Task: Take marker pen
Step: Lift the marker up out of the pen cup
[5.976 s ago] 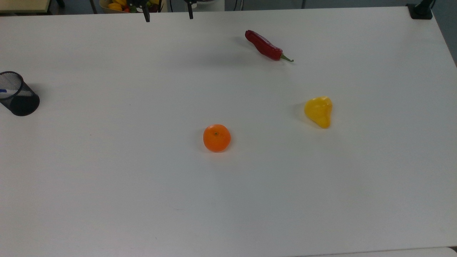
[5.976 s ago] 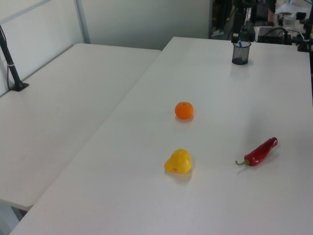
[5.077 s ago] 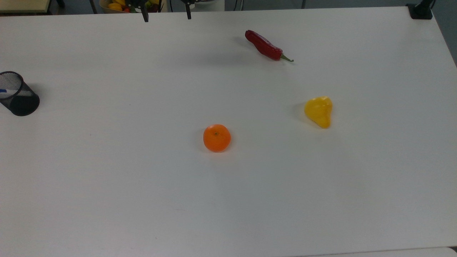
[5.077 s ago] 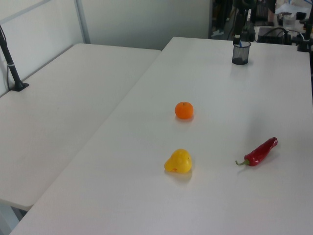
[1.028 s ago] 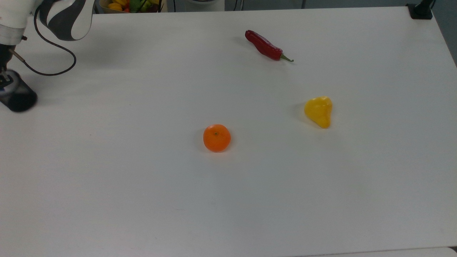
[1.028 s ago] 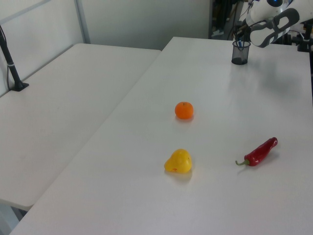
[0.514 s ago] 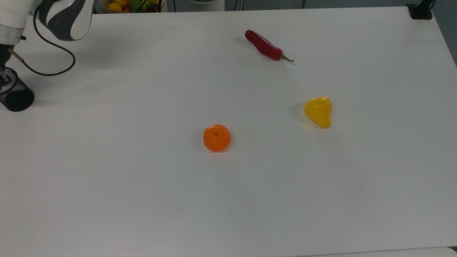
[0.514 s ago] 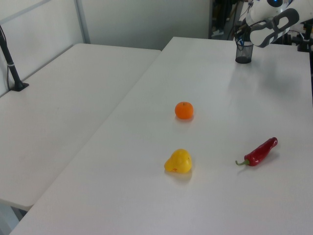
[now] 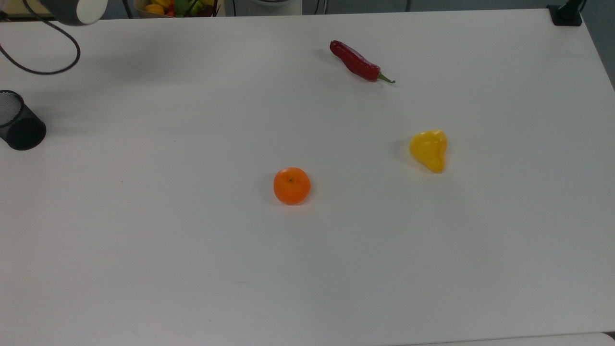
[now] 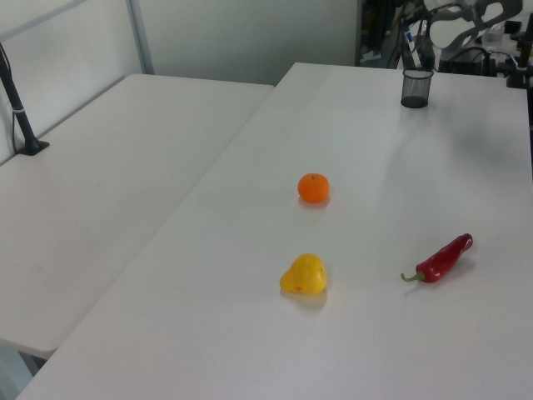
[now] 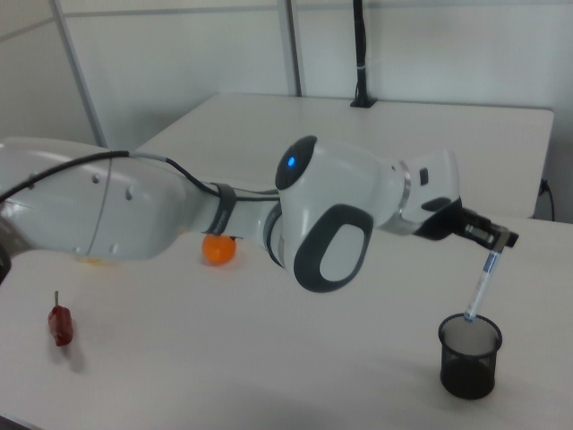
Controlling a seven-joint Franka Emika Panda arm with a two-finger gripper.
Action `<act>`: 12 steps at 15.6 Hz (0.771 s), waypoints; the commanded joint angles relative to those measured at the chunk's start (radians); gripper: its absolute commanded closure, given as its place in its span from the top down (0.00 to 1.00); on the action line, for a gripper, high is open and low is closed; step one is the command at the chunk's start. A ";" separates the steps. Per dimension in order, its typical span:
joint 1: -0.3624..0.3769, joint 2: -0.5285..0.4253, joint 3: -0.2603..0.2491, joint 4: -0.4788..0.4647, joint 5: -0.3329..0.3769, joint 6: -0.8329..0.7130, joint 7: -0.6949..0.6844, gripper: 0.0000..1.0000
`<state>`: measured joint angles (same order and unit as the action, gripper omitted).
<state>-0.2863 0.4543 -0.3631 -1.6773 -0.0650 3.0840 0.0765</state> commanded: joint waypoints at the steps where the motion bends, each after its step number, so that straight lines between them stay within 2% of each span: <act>1: 0.024 -0.101 0.010 -0.036 0.002 -0.007 0.049 0.00; 3: 0.047 -0.137 0.012 -0.035 0.004 -0.017 0.080 0.00; 6: 0.093 -0.173 0.045 -0.036 0.004 -0.065 0.123 0.00; 12: 0.107 -0.269 0.196 -0.035 0.002 -0.293 0.124 0.00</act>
<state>-0.1842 0.2619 -0.2336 -1.6784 -0.0648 2.9215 0.1888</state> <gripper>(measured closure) 0.824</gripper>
